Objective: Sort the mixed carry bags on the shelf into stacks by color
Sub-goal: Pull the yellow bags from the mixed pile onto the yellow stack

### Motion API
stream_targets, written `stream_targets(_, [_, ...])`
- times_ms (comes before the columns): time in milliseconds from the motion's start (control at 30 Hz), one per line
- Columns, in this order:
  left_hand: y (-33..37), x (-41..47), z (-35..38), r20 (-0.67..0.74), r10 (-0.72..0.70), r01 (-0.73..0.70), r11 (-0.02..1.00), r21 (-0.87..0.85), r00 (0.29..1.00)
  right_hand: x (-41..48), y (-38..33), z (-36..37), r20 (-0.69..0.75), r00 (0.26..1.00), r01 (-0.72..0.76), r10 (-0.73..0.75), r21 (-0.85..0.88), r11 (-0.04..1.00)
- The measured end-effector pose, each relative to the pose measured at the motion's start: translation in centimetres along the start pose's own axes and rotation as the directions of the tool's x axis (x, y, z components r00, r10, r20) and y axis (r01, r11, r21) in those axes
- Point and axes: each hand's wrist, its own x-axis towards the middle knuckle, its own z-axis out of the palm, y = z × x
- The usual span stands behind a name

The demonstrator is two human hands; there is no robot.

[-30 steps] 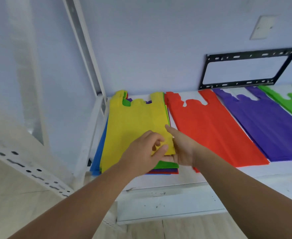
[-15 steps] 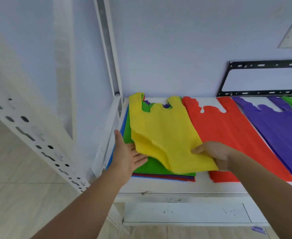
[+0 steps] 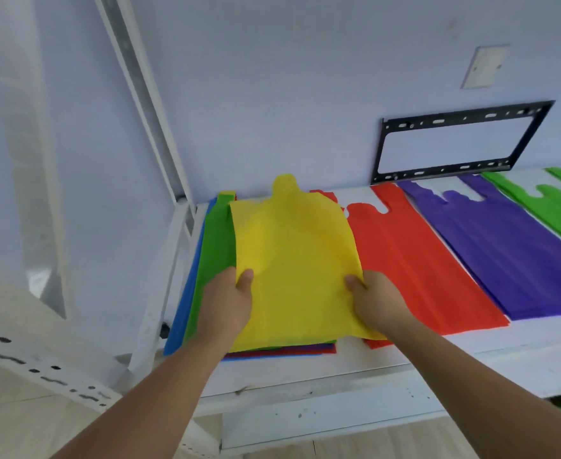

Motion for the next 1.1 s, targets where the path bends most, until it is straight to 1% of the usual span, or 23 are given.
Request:
stream_targets(133, [6.2, 0.2, 2.6, -0.033, 0.178, -0.179, 0.983, -0.029, 0.983, -0.7, 2.8, -5.0, -0.152, 0.988, -0.013, 0.031, 0.112, 0.994])
stream_targets(233, [11.3, -0.7, 6.1, -0.017, 0.279, -0.28, 0.955, -0.101, 0.96, -1.9, 6.3, -9.8, -0.252, 0.964, -0.052, 0.086, 0.138, 0.989])
stream_targets(300, [14.8, -1.7, 9.0, 0.013, 0.341, -0.334, 0.928, -0.166, 0.94, -2.7, 9.1, -13.4, -0.321, 0.94, -0.068, 0.117, 0.159, 0.985])
stream_targets(367, [18.2, -2.9, 12.1, 0.033, 0.392, -0.379, 0.905, -0.192, 0.919, -3.7, 12.3, -17.1, -0.375, 0.914, -0.094, 0.159, 0.185, 0.978])
stream_targets(533, [27.7, -6.7, 19.6, 0.071, 0.506, -0.472, 0.84, -0.268, 0.86, -6.5, 20.0, -26.1, -0.458, 0.861, -0.127, 0.222, 0.23, 0.965])
stream_targets(667, [34.6, -10.2, 25.7, 0.114, 0.567, -0.505, 0.794, -0.34, 0.816, -8.5, 26.1, -32.8, -0.501, 0.816, -0.156, 0.287, 0.287, 0.945])
stream_targets(833, [40.8, -14.5, 32.1, 0.171, 0.581, -0.493, 0.785, -0.375, 0.796, -10.3, 33.0, -38.6, -0.539, 0.77, -0.219, 0.341, 0.279, 0.935])
stream_targets(967, [44.7, -15.3, 35.7, 0.199, 0.59, -0.498, 0.785, -0.369, 0.783, -9.5, 36.3, -42.4, -0.533, 0.758, -0.27, 0.376, 0.268, 0.925])
stream_targets(1100, [48.3, -14.0, 39.3, 0.205, 0.583, -0.488, 0.789, -0.373, 0.786, -5.7, 39.3, -45.6, -0.528, 0.762, -0.28, 0.374, 0.252, 0.927])
